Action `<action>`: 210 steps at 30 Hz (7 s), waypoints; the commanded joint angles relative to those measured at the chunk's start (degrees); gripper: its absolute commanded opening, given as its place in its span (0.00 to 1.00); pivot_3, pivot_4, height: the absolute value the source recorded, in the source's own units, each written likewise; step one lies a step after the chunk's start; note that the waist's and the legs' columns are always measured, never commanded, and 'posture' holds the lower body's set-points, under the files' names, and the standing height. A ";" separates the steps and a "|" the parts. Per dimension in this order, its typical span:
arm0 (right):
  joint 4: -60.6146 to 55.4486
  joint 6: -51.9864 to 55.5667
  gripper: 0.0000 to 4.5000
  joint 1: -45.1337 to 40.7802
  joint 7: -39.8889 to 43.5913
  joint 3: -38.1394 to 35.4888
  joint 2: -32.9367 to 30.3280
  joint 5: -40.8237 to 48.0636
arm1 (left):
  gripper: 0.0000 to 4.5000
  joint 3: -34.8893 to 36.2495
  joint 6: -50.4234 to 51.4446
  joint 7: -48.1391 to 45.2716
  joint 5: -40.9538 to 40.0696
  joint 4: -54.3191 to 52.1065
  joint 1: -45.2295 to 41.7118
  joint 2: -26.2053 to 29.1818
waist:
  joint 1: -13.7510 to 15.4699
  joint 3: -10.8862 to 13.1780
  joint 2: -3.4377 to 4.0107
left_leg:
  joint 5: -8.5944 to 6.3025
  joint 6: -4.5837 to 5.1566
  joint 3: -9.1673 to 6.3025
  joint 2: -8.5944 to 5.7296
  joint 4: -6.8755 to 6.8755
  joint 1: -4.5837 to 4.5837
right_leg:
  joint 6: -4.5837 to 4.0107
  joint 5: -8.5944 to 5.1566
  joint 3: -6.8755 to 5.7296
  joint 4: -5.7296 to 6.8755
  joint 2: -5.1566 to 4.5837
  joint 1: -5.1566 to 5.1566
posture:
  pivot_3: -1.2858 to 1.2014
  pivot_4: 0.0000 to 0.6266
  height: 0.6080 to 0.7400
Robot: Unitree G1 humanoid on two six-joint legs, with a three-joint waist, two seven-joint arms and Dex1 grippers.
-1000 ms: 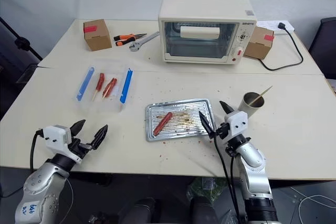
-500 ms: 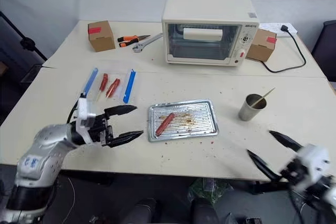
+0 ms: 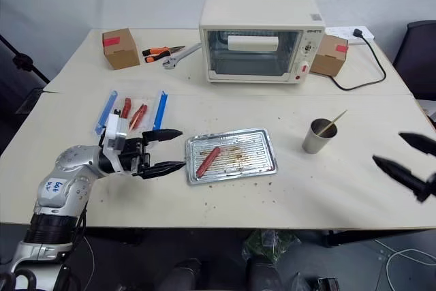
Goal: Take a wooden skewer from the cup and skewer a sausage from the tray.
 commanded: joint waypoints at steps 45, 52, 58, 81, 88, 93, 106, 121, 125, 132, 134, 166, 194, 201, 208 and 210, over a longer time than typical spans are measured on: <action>31.28 28.74 0.01 -62.47 27.79 26.63 -3.62 -16.35 | 1.00 3.50 -0.38 6.62 -1.49 -9.61 5.53 -1.44 | 0.62 0.20 0.49 | 0.10 -0.16 0.23 -0.10 0.26 -1.02 | 0.03 0.02 0.12 0.27 -0.04 -1.12 | 0.52 0.24 1.00; 13.91 47.62 0.01 -55.71 16.69 17.19 9.83 1.75 | 1.00 0.53 0.66 7.11 -2.88 -12.54 5.13 -5.48 | 0.76 0.20 0.43 | 0.09 -0.15 0.17 -0.10 0.35 -1.06 | 0.05 0.03 0.07 0.29 -0.05 -1.08 | 0.52 0.24 1.00; -0.60 51.75 0.01 -47.66 2.44 12.04 25.46 11.28 | 1.00 -1.21 4.61 9.60 -6.07 -14.35 1.81 -9.44 | 1.46 0.21 0.43 | 0.09 -0.15 -0.02 -0.14 0.77 -1.31 | 0.06 0.03 -0.03 0.88 -0.07 -1.24 | 0.52 0.24 1.00; -13.25 45.28 0.00 -36.97 -17.75 13.42 38.26 25.00 | 0.61 -4.60 7.79 14.50 -8.24 -17.76 -0.83 -16.80 | 1.93 0.20 0.42 | 0.09 -0.08 0.02 -0.27 0.88 -1.27 | 0.07 0.04 0.04 1.07 -0.06 -1.25 | 0.52 0.24 1.00; -14.94 43.37 0.00 -34.95 -18.43 15.60 38.22 25.98 | 0.13 -3.72 8.32 15.06 -9.34 -17.80 -1.18 -17.12 | 1.80 0.20 0.42 | 0.09 -0.08 0.02 -0.26 0.86 -1.26 | 0.07 0.04 0.05 1.05 -0.05 -1.25 | 0.52 0.24 1.00; -16.01 41.67 0.00 -33.28 -19.13 16.61 38.63 26.94 | 0.00 -3.77 8.72 14.81 -8.97 -18.47 -0.79 -15.96 | 1.81 0.21 0.42 | 0.09 -0.07 0.03 -0.27 0.86 -1.26 | 0.07 0.04 0.06 1.04 -0.05 -1.25 | 0.52 0.24 1.00; -17.01 24.38 0.63 -23.10 -9.34 19.29 25.92 8.86 | 0.00 7.03 9.89 15.11 -9.82 -17.33 5.70 -5.86 | 1.66 0.20 0.42 | 0.06 -0.03 0.02 -0.27 0.79 -1.25 | 0.07 0.04 0.06 0.96 -0.07 -1.24 | 0.52 0.24 1.00; -13.62 -2.86 1.00 -8.60 9.92 26.42 16.74 -14.14 | 0.00 25.85 7.73 20.12 -11.70 -18.39 32.15 -4.47 | 0.72 0.24 0.34 | -0.04 0.08 0.04 -0.16 0.70 -0.92 | 0.09 0.05 0.14 0.44 -0.11 -0.83 | 0.52 0.24 1.00; -14.60 -0.23 1.00 -19.85 9.25 35.90 18.72 -18.30 | 0.00 26.16 7.58 20.98 -11.67 -17.74 32.14 -5.08 | 0.45 0.23 0.35 | -0.02 0.02 0.06 -0.15 0.70 -0.92 | 0.08 0.05 0.15 0.43 -0.10 -0.87 | 0.52 0.24 1.00; 1.91 -10.15 1.00 -42.34 9.85 52.95 31.05 -33.64 | 0.00 23.64 7.92 22.02 -11.32 -17.88 30.21 -6.38 | 0.65 0.21 0.29 | -0.03 -0.15 -0.03 -0.09 0.54 -0.99 | 0.05 0.03 0.02 0.29 -0.05 -0.97 | 0.52 0.24 1.00; 7.83 -12.65 1.00 -47.03 9.32 55.06 34.54 -36.48 | 0.00 23.18 7.84 22.31 -11.27 -18.07 30.02 -6.59 | 0.65 0.22 0.27 | -0.04 -0.13 -0.03 -0.16 0.55 -1.04 | 0.05 0.03 0.01 0.29 -0.09 -1.01 | 0.52 0.24 1.00; 28.59 -14.48 0.39 -58.93 12.11 59.72 45.58 -51.13 | 0.00 18.59 5.21 22.75 -9.89 -18.29 30.91 -8.56 | -0.91 0.20 0.24 | 0.00 -0.22 0.00 -0.19 0.55 -1.06 | -0.02 -0.01 0.01 0.73 -0.10 -1.29 | 0.52 0.24 1.00; -4.84 -0.69 0.19 -46.48 19.90 52.15 26.45 -39.49 | 0.00 8.40 4.45 5.74 -4.72 -16.97 22.70 4.77 | -0.85 0.21 0.23 | -0.01 -0.20 0.02 -0.19 0.46 -1.12 | -0.03 -0.01 0.05 0.63 -0.13 -1.32 | 0.52 0.24 1.00; -9.71 2.90 0.19 -43.73 18.01 52.16 24.82 -37.52 | 0.00 6.41 5.77 4.78 -4.36 -16.10 19.48 4.53 | -0.74 0.21 0.23 | -0.01 -0.22 0.04 -0.13 0.43 -1.12 | -0.03 -0.01 0.07 0.64 -0.09 -1.34 | 0.52 0.24 1.00; -10.79 3.99 0.19 -43.77 16.79 52.25 24.52 -36.77 | 0.00 4.91 5.70 4.83 -3.62 -14.80 18.04 3.79 | -0.66 0.21 0.23 | 0.00 -0.21 0.03 -0.15 0.45 -1.13 | -0.03 -0.01 0.06 0.64 -0.10 -1.34 | 0.52 0.24 1.00; -10.92 4.20 0.19 -43.84 16.69 52.28 24.45 -36.65 | 0.00 4.69 5.71 4.85 -3.56 -14.66 17.97 3.69 | -0.70 0.21 0.23 | 0.00 -0.21 0.03 -0.15 0.45 -1.13 | -0.03 -0.01 0.07 0.64 -0.10 -1.34 | 0.52 0.24 1.00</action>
